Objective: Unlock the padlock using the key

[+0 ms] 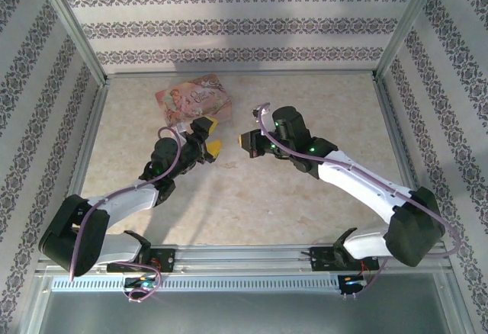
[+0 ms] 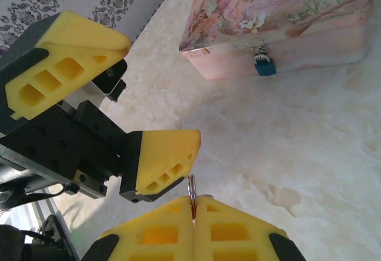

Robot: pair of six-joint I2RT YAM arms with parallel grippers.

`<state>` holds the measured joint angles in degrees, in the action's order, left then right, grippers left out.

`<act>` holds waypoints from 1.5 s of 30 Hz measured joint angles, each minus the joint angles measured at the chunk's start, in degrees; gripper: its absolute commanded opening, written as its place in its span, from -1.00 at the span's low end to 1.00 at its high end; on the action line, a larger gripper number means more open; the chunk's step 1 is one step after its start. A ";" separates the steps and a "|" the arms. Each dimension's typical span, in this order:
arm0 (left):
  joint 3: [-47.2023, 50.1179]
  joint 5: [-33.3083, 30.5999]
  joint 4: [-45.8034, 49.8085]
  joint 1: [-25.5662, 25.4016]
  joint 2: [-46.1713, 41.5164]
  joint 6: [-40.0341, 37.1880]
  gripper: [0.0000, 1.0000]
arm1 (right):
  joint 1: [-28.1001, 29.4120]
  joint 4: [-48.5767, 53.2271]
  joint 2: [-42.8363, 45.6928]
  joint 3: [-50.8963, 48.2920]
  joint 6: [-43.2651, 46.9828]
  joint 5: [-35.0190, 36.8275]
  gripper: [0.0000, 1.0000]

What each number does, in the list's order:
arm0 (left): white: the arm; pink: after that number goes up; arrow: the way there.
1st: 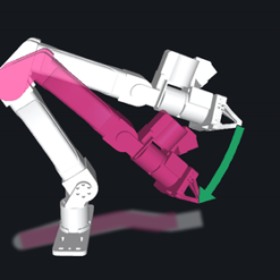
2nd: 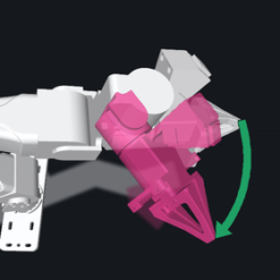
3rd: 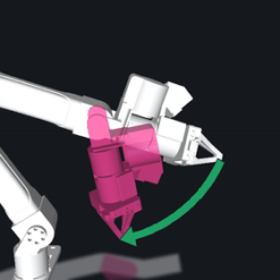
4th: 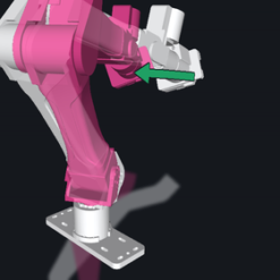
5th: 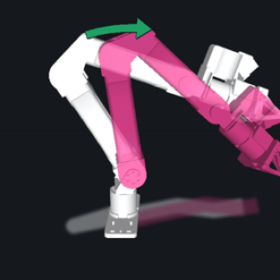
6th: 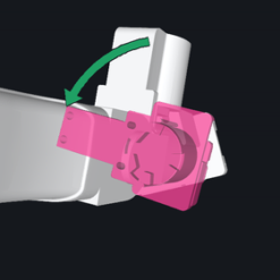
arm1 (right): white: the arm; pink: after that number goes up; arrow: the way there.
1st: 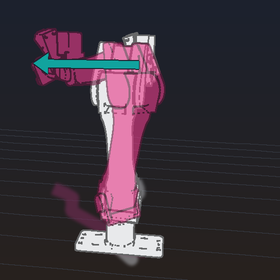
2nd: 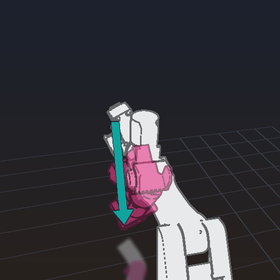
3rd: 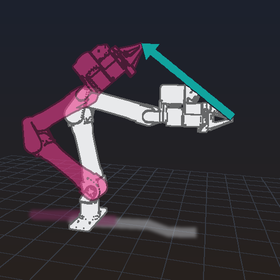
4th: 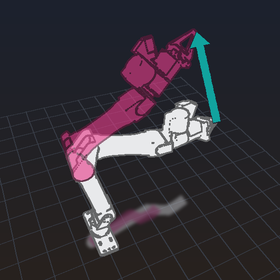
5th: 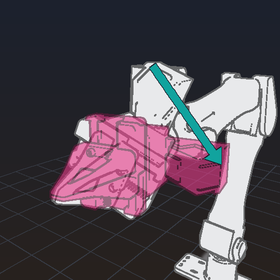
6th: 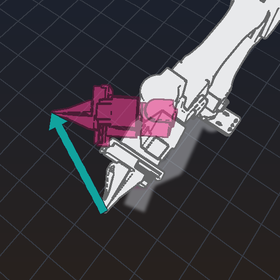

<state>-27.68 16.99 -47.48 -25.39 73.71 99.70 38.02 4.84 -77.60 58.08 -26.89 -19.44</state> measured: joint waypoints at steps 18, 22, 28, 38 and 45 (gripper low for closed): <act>0.02 -2.36 -4.66 -0.42 0.33 6.97 0.47 | 3.89 -6.01 -9.86 8.94 -2.60 -3.61 -1.00; 0.02 -2.67 -5.77 -0.55 1.49 7.65 0.30 | 4.63 -7.08 -12.09 10.21 -3.26 -4.44 -1.00; 0.02 -3.56 -5.97 -0.83 2.01 8.44 0.08 | 4.61 -7.39 -12.76 10.32 -3.43 -4.70 -1.00; 0.02 -4.24 -5.99 -0.87 2.01 8.55 -0.22 | 4.50 -7.65 -11.37 7.65 -4.15 -3.98 -1.00; 0.02 -5.11 -5.90 -0.92 2.54 8.50 -0.49 | 4.50 -7.72 -10.51 7.17 -4.35 -3.52 -1.00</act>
<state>-27.66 11.88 -53.39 -26.30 76.25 108.20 42.52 -2.87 -88.12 65.25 -31.24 -22.96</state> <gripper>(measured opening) 0.282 0.052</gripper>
